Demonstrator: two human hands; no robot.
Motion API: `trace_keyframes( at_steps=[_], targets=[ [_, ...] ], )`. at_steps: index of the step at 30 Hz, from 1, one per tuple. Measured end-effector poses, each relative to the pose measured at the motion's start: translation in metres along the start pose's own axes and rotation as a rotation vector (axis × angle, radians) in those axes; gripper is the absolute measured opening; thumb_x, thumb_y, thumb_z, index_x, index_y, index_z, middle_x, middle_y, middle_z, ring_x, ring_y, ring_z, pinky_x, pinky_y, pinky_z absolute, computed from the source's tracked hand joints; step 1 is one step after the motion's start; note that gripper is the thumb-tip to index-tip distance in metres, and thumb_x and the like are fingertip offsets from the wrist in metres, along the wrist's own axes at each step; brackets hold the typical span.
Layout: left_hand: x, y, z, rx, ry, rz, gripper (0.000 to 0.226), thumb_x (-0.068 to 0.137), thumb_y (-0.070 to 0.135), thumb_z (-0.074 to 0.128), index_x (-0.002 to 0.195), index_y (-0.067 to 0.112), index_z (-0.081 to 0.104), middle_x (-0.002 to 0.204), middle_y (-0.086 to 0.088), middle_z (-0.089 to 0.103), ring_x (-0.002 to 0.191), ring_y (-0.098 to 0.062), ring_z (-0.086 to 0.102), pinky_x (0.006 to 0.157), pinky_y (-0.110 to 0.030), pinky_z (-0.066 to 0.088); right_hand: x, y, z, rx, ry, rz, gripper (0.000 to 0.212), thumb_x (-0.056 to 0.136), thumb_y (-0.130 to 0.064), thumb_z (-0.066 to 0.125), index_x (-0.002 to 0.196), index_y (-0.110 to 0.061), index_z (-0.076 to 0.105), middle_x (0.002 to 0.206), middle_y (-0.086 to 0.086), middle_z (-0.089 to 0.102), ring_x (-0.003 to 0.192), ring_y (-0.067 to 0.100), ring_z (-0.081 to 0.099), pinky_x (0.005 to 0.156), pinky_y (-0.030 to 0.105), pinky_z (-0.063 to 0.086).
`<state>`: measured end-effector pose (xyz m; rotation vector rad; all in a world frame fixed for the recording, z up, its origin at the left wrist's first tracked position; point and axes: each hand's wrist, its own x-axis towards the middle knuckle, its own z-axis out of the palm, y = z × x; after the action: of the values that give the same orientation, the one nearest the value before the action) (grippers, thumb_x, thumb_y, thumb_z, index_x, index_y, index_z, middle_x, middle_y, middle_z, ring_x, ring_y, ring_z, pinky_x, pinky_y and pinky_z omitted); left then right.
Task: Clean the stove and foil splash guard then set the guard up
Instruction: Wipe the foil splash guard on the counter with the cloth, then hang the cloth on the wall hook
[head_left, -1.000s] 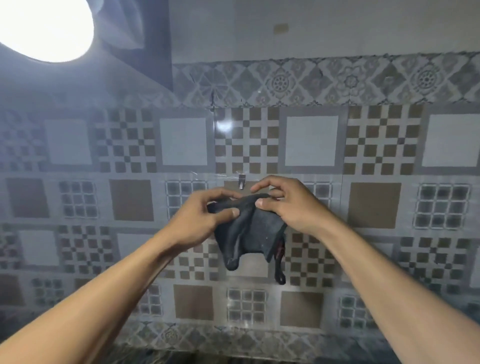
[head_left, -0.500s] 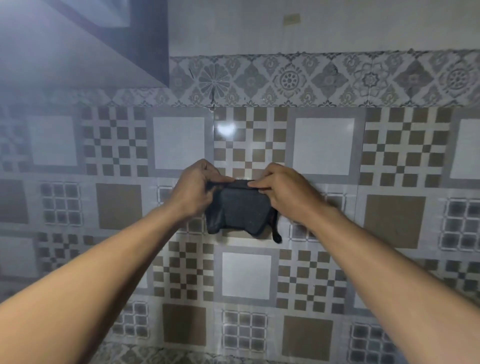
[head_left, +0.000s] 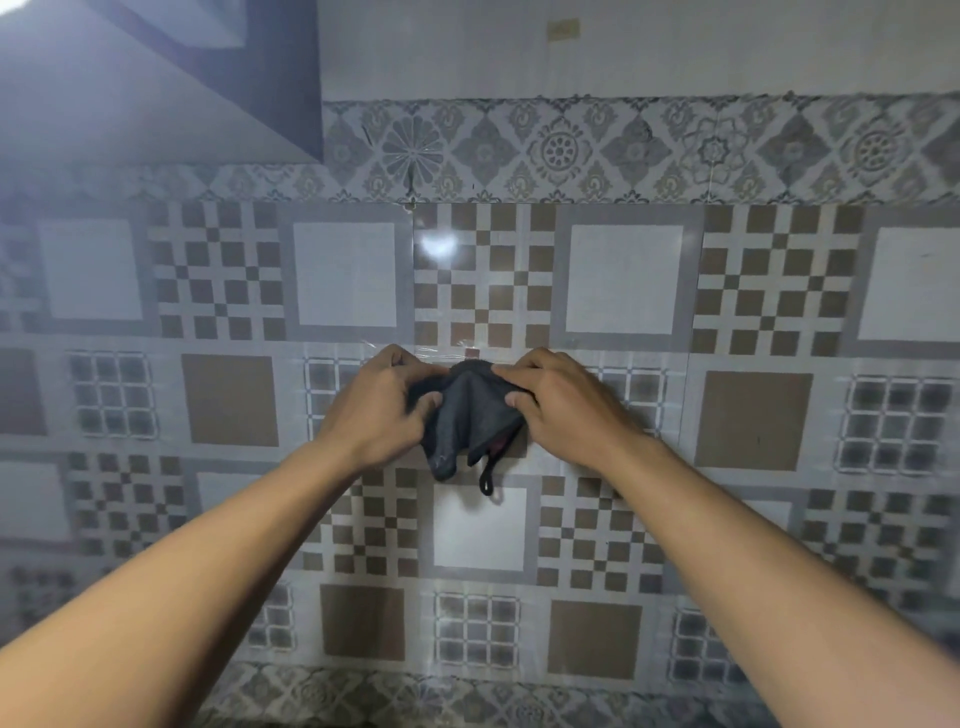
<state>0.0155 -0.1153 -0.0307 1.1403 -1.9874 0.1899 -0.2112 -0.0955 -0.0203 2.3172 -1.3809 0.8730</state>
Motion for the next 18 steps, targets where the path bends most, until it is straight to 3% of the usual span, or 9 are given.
trace_keyframes(
  at_steps=[6, 8, 12, 14, 18],
  targets=[
    [-0.036, 0.019, -0.026, 0.088, 0.024, -0.109, 0.051, 0.092, 0.044, 0.060, 0.135, 0.017, 0.059, 0.126, -0.009, 0.063, 0.111, -0.027, 0.060, 0.094, -0.044, 0.050, -0.028, -0.025, -0.035, 0.063, -0.048, 0.070, 0.046, 0.098, -0.030, 0.054, 0.142, -0.019, 0.049, 0.138, 0.001, 0.053, 0.122, 0.021, 0.052, 0.102, 0.036, 0.043],
    [-0.060, 0.029, -0.034, 0.086, -0.006, -0.169, 0.050, 0.091, 0.045, 0.061, 0.131, 0.016, 0.061, 0.123, -0.008, 0.067, 0.108, -0.026, 0.064, 0.092, -0.043, 0.052, -0.041, -0.036, -0.039, 0.049, -0.123, 0.050, 0.050, 0.096, -0.030, 0.057, 0.144, -0.018, 0.047, 0.143, 0.002, 0.051, 0.127, 0.022, 0.050, 0.103, 0.033, 0.041],
    [-0.120, 0.046, -0.045, 0.119, -0.203, -0.391, 0.046, 0.086, 0.051, 0.064, 0.119, 0.019, 0.069, 0.112, -0.004, 0.073, 0.102, -0.027, 0.067, 0.087, -0.040, 0.054, -0.061, -0.061, -0.033, 0.064, -0.318, -0.008, 0.047, 0.093, -0.035, 0.061, 0.137, -0.019, 0.055, 0.129, 0.000, 0.059, 0.120, 0.023, 0.055, 0.089, 0.033, 0.048],
    [-0.158, 0.055, -0.048, 0.138, -0.280, -0.496, 0.044, 0.085, 0.049, 0.065, 0.116, 0.017, 0.071, 0.109, -0.006, 0.074, 0.102, -0.029, 0.067, 0.086, -0.037, 0.054, -0.071, -0.076, -0.023, 0.051, -0.417, -0.039, 0.054, 0.092, -0.042, 0.062, 0.140, -0.019, 0.052, 0.138, 0.003, 0.057, 0.125, 0.024, 0.054, 0.095, 0.037, 0.049],
    [-0.238, 0.066, -0.053, 0.169, -0.310, -0.693, 0.042, 0.081, 0.050, 0.064, 0.104, 0.016, 0.075, 0.103, -0.008, 0.076, 0.101, -0.031, 0.069, 0.085, -0.038, 0.055, -0.094, -0.111, 0.003, 0.052, -0.551, -0.167, 0.059, 0.091, -0.047, 0.062, 0.140, -0.015, 0.052, 0.137, 0.008, 0.060, 0.123, 0.027, 0.056, 0.097, 0.041, 0.049]
  ],
)
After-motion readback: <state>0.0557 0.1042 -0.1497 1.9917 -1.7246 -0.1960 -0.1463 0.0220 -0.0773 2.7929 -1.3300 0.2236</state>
